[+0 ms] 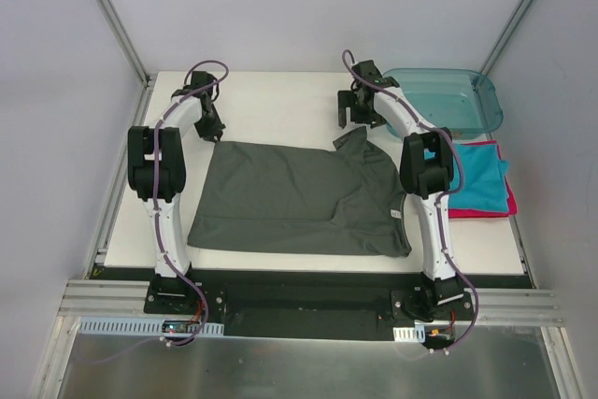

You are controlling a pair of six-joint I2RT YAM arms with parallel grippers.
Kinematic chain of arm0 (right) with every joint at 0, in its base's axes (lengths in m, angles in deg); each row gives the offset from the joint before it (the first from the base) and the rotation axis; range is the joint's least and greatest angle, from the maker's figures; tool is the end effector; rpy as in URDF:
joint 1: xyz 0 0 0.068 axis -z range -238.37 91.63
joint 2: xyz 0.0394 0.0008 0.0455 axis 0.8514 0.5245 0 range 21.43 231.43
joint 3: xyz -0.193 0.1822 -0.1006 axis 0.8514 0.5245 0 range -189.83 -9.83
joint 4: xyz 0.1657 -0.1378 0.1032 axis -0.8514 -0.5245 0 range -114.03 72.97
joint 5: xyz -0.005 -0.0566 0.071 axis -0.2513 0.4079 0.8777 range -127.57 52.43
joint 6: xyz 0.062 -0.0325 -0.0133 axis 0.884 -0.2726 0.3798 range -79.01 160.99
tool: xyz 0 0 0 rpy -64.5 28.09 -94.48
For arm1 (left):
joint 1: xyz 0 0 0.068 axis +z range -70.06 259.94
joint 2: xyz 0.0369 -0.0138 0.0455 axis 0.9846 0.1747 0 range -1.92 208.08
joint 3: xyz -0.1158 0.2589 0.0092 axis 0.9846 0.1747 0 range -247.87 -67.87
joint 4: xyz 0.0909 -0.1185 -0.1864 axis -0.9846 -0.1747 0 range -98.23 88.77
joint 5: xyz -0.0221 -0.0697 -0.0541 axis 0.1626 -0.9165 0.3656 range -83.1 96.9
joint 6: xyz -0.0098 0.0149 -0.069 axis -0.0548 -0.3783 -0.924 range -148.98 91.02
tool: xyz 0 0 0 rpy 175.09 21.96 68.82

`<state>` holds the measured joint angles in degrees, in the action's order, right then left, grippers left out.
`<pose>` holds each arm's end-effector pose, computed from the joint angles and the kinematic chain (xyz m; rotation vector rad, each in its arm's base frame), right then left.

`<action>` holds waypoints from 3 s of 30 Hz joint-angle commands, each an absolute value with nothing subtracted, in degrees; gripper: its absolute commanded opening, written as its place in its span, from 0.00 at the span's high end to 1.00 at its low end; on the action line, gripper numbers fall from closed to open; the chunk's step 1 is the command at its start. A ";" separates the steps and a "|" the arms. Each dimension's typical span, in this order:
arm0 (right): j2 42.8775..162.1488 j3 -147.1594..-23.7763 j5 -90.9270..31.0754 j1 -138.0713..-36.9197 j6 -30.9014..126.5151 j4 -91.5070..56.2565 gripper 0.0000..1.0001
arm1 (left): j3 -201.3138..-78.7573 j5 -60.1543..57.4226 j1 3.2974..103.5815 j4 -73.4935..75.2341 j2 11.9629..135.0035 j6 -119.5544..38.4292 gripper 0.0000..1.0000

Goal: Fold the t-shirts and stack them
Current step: Grap the side of the flattened tshirt furthest away from the robot with both arms, then fold the other side of the tshirt into a rectangle

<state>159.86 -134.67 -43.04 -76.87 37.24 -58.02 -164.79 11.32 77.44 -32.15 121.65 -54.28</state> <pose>0.5057 0.1634 0.1948 -0.4481 2.4769 -0.0162 0.4673 -0.0159 0.1857 -0.5369 2.5164 -0.0832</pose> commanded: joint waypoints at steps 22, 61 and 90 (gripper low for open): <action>155.30 -131.04 -43.37 -77.35 40.82 -57.20 0.94 | -156.56 6.98 78.27 -30.07 113.84 -53.24 1.00; 101.33 -73.04 -55.23 -90.36 49.78 -50.87 0.99 | -109.44 10.76 78.18 -20.74 65.76 -60.54 1.00; 87.26 -55.79 -42.67 -98.01 43.04 -43.67 0.04 | -106.71 21.15 78.18 -26.46 57.41 -65.90 0.01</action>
<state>88.50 -52.92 -46.89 -97.96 51.14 -47.36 -104.71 21.00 77.81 -24.06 61.25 -63.11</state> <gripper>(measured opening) 0.937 0.987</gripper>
